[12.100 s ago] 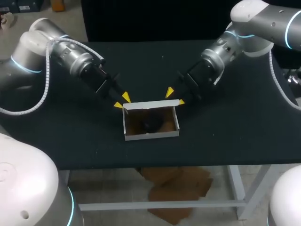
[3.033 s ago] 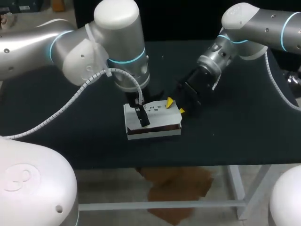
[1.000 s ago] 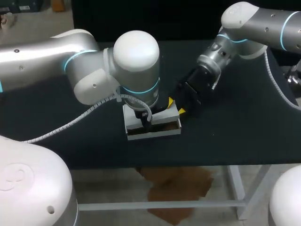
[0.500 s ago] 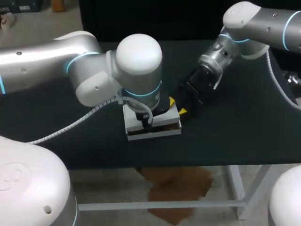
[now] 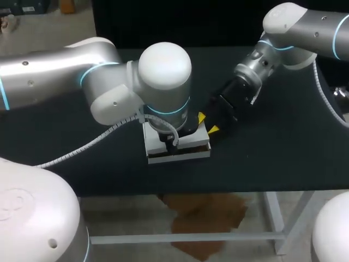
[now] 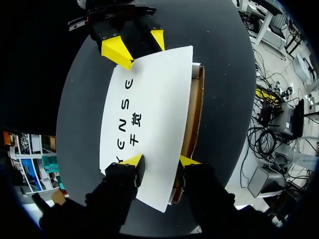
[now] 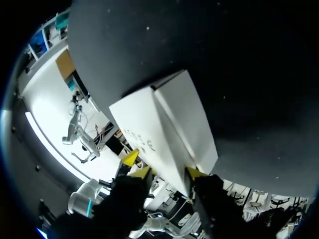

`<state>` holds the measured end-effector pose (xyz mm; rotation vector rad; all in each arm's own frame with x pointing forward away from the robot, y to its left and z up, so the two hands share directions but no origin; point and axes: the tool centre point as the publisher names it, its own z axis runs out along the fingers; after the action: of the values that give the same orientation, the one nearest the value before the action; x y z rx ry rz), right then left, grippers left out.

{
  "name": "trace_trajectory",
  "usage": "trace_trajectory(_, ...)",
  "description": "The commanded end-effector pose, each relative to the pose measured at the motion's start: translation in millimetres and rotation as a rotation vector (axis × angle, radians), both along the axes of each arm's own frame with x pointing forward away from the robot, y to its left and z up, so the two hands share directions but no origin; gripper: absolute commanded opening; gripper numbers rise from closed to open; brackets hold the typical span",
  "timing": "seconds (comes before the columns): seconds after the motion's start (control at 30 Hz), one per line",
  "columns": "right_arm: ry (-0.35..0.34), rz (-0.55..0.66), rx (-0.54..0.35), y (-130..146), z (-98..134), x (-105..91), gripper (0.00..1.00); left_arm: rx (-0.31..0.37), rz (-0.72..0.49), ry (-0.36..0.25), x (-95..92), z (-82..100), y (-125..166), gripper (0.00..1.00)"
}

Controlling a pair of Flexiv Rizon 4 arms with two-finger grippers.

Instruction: Assemble the packaging by folding the flat box into shape, placing the metal phone stand inside, and closing the box properly

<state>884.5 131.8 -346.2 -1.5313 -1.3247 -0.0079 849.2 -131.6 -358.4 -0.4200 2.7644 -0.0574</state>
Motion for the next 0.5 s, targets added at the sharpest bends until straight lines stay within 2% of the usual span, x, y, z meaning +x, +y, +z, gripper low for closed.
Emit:
trace_trajectory(0.03,-0.018,-0.026,0.002,-7,4,-6.9,0.46,0.009,0.003,-0.006,-2.9,-1.9,-3,0.43)
trace_trajectory(0.5,-0.092,-0.086,0.030,-27,28,-12.9,0.44,0.020,0.000,-0.003,-6.0,-2.6,-5,0.43)
